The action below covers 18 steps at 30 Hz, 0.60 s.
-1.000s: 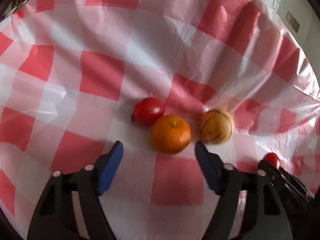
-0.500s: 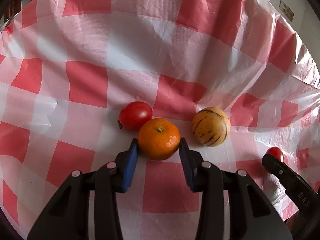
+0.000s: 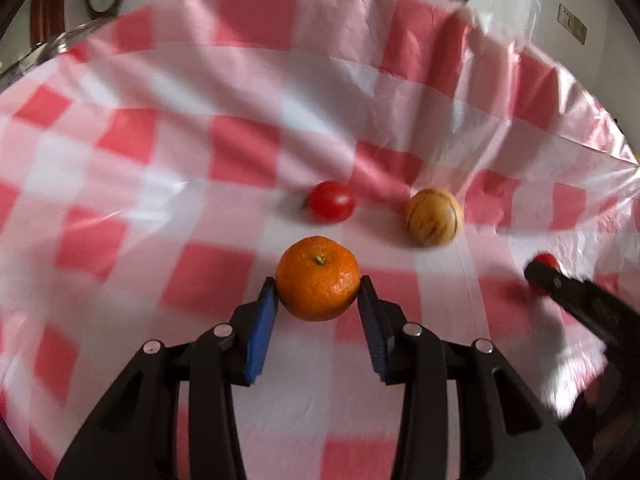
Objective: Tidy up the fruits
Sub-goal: 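Grasp a red tomato with the right tool while the left tool grasps an orange, then carry the tomato and orange to the white box and open both tools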
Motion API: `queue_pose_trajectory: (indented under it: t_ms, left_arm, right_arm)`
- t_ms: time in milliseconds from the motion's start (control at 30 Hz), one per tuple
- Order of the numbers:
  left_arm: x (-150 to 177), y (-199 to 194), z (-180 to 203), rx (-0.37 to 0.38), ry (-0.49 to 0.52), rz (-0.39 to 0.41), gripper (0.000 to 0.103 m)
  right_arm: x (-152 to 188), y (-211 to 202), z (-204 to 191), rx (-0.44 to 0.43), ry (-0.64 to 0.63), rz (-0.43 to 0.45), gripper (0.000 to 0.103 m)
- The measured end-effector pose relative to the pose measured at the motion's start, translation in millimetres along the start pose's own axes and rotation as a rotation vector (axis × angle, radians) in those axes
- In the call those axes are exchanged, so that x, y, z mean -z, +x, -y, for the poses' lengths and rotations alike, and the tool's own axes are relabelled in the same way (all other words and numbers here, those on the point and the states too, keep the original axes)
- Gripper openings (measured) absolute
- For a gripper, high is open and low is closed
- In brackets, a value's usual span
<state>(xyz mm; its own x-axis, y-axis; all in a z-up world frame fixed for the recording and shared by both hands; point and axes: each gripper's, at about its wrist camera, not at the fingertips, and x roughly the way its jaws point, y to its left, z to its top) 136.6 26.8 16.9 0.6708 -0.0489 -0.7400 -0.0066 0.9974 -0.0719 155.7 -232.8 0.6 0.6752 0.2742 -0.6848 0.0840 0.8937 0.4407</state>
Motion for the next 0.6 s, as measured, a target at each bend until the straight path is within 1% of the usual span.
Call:
queue_pose_trajectory:
  t_ms: [33,100,133,200,267,333,467,500,600]
  left_arm:
    - [7,-12,-6,-0.013,-0.003,0.008,0.041]
    - [19,-39,-13,-0.041,0.002,0.026,0.041]
    - [24,-48,-14,-0.053,0.008,0.032,0.041]
    - [38,-71,-19,-0.092,0.023,0.049,0.041]
    - [51,-93,-29,-0.114,0.017,0.055,0.041]
    - [67,-113,-41,-0.131,0.002,0.058,0.041]
    - [104,-155,-67,-0.177,-0.011,0.08,0.041]
    - [108,-158,-70,-0.183,-0.014,0.082,0.041]
    - [134,-185,-92,-0.206,-0.041,0.09,0.041]
  right_arm:
    - [1,-1,-1,0.007,-0.006,0.0,0.037]
    - [8,-8,-8,0.07,-0.023,-0.012,0.037]
    - [14,-12,-14,0.074,-0.023,-0.025,0.037]
    - [34,-28,-35,0.011,-0.037,-0.033,0.037]
    - [52,-41,-59,-0.016,-0.091,-0.035,0.037]
    - [76,-60,-88,-0.072,-0.148,-0.043,0.037]
    - [117,-85,-134,-0.128,-0.252,-0.046,0.037]
    - [131,-92,-145,-0.148,-0.273,-0.054,0.037]
    - [162,-106,-172,-0.193,-0.333,-0.077,0.037]
